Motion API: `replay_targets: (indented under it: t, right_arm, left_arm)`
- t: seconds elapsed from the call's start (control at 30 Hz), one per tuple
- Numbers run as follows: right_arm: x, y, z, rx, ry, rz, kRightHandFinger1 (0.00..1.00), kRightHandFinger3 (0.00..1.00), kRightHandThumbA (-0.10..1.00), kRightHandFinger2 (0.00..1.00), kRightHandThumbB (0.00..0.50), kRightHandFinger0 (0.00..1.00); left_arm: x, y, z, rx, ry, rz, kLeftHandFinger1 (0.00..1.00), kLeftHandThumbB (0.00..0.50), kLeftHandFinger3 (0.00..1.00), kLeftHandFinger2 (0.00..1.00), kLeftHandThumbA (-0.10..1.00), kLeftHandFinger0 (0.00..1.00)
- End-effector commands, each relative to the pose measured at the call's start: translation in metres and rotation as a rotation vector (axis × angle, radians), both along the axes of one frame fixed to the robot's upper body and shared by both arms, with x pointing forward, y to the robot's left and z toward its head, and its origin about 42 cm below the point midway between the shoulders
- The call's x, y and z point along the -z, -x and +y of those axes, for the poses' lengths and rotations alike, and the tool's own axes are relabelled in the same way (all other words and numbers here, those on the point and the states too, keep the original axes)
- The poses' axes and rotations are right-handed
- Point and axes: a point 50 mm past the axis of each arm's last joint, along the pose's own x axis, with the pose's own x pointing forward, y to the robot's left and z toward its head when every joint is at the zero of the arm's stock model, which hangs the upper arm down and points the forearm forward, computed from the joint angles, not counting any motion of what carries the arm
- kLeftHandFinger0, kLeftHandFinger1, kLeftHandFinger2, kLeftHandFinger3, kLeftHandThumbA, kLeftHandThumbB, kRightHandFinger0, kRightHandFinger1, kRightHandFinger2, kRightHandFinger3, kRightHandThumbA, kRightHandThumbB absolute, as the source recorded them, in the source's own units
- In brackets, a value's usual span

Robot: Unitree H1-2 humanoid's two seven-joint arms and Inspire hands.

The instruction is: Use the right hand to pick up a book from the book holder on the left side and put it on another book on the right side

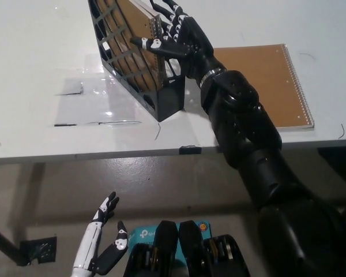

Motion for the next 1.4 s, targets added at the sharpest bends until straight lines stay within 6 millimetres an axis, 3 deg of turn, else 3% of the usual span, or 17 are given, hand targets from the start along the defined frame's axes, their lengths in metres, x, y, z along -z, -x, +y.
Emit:
replay_targets:
  t: [0.0, 0.07, 0.1, 0.17, 0.4, 0.97, 1.03, 1.07, 1.1, 1.13, 1.17, 1.23, 1.27, 1.37]
  right_arm:
    - [-0.03, -0.001, 0.017, -0.041, 0.045, -0.083, 0.93, 1.0, 1.0, 0.97, 0.31, 0.78]
    - [-0.029, 0.001, 0.018, -0.041, 0.116, -0.116, 0.92, 1.0, 1.0, 0.98, 0.312, 0.77]
    - [-0.027, 0.003, 0.02, -0.038, 0.185, -0.165, 0.91, 1.0, 1.0, 0.97, 0.281, 0.76]
    - [-0.024, 0.004, 0.021, -0.039, 0.253, -0.218, 0.89, 1.0, 1.0, 0.95, 0.273, 0.76]
    - [-0.02, 0.007, 0.023, -0.028, 0.47, -0.368, 0.89, 1.0, 1.0, 0.96, 0.315, 0.77]
    - [-0.021, 0.002, 0.017, -0.009, 0.452, -0.345, 0.85, 1.0, 1.0, 0.94, 0.257, 0.69]
    - [-0.024, 0.001, 0.016, 0.002, 0.447, -0.343, 0.75, 0.93, 1.0, 0.84, 0.248, 0.66]
    - [-0.025, 0.0, 0.017, 0.004, 0.394, -0.316, 0.39, 0.71, 1.0, 0.54, 0.256, 0.35]
    - [-0.025, 0.0, 0.018, 0.024, 0.349, -0.282, 0.16, 0.39, 0.94, 0.26, 0.275, 0.12]
    - [-0.026, -0.001, 0.019, 0.05, 0.22, -0.195, 0.01, 0.11, 0.63, 0.1, 0.285, 0.0]
    - [-0.027, -0.003, 0.02, 0.055, 0.109, -0.096, 0.0, 0.01, 0.41, 0.06, 0.242, 0.0]
    - [-0.029, -0.005, 0.022, 0.046, 0.046, 0.007, 0.0, 0.03, 0.27, 0.25, 0.2, 0.0]
    - [-0.028, -0.006, 0.022, 0.026, -0.017, 0.049, 0.02, 0.11, 0.14, 0.33, 0.186, 0.0]
    - [-0.024, -0.006, 0.02, 0.022, -0.138, 0.131, 0.06, 0.24, 0.02, 0.44, 0.199, 0.0]
  left_arm:
    - [-0.013, -0.008, 0.0, -0.021, -0.001, -0.07, 1.0, 0.147, 1.0, 1.0, 0.18, 1.0]
    - [-0.012, -0.008, 0.0, -0.023, 0.0, -0.072, 1.0, 0.15, 1.0, 1.0, 0.19, 0.99]
    - [-0.012, -0.008, 0.0, -0.023, 0.003, -0.075, 1.0, 0.146, 1.0, 1.0, 0.18, 1.0]
    - [-0.013, -0.009, 0.0, -0.02, 0.006, -0.072, 1.0, 0.147, 1.0, 1.0, 0.17, 1.0]
    - [-0.016, -0.012, 0.001, -0.022, -0.01, -0.074, 1.0, 0.144, 1.0, 1.0, 0.19, 1.0]
    - [-0.02, -0.016, 0.0, -0.021, -0.017, -0.074, 1.0, 0.145, 1.0, 1.0, 0.18, 1.0]
    - [-0.02, -0.017, 0.0, -0.013, -0.029, -0.072, 1.0, 0.139, 1.0, 1.0, 0.19, 1.0]
    - [-0.021, -0.017, 0.0, -0.012, -0.03, -0.073, 1.0, 0.14, 1.0, 1.0, 0.19, 1.0]
    - [-0.021, -0.017, 0.001, -0.01, -0.027, -0.073, 1.0, 0.141, 1.0, 1.0, 0.19, 1.0]
    - [-0.02, -0.017, 0.001, -0.011, -0.017, -0.076, 1.0, 0.146, 1.0, 1.0, 0.18, 1.0]
    - [-0.02, -0.017, 0.001, -0.011, -0.013, -0.079, 1.0, 0.147, 1.0, 1.0, 0.18, 1.0]
    - [-0.019, -0.017, 0.001, -0.012, -0.013, -0.079, 1.0, 0.143, 1.0, 1.0, 0.17, 1.0]
    - [-0.019, -0.016, 0.001, -0.015, -0.015, -0.073, 1.0, 0.141, 1.0, 1.0, 0.16, 1.0]
    - [-0.02, -0.018, 0.0, -0.013, -0.019, -0.083, 1.0, 0.148, 1.0, 1.0, 0.16, 1.0]
